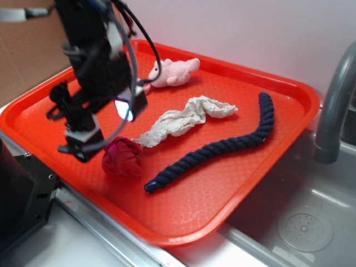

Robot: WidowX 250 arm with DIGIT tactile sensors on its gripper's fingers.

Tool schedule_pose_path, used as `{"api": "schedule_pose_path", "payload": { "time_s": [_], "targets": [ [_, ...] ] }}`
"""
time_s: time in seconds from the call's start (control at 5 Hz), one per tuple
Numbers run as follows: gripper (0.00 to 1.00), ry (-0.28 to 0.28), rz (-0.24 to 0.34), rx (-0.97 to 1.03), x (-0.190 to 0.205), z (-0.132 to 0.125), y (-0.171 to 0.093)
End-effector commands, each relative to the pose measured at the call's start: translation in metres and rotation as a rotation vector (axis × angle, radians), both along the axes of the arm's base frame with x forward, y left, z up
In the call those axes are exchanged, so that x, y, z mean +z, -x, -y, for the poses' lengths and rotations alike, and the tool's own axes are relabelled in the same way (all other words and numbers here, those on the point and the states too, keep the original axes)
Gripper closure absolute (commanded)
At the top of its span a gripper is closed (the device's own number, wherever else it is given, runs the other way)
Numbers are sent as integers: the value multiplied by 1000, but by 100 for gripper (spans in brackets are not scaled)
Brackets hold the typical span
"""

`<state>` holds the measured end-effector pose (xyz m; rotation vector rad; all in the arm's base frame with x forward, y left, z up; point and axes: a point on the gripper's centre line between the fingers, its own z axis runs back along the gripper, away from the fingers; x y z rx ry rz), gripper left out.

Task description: Grab the red paper.

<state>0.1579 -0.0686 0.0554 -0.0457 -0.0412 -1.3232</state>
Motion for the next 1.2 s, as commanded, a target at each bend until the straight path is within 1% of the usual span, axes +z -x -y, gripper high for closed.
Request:
{"api": "schedule_pose_path", "payload": {
  "time_s": [0.0,0.2,0.4,0.6,0.8,1.0],
  "targets": [
    [0,-2,15,-120,-27,9,10],
    [30,-12,26,-91,-30,9,8],
    [100,-34,54,-37,-31,5,2],
    [100,-36,57,57,-21,-3,-2],
    [100,-26,61,307,23,-20,-17],
    [100,18,-3,559,68,-39,-33]
  ]
}}
